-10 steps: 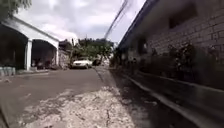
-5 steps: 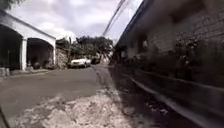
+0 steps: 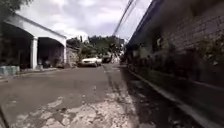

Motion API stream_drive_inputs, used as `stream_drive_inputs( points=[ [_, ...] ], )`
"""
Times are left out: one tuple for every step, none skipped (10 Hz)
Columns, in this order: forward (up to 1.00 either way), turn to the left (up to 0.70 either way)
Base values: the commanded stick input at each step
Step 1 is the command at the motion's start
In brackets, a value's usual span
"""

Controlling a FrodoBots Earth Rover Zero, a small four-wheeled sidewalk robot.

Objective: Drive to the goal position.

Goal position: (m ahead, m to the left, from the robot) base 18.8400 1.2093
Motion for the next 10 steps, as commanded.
stream_drive_inputs(
  points=[
    [0.70,0.00],
    [0.70,0.00],
    [0.70,0.00],
    [0.70,0.00],
    [0.70,0.00],
    [0.70,0.00],
    [0.70,0.00],
    [0.70,0.00],
    [0.70,0.00],
    [0.70,0.00]
  ],
)
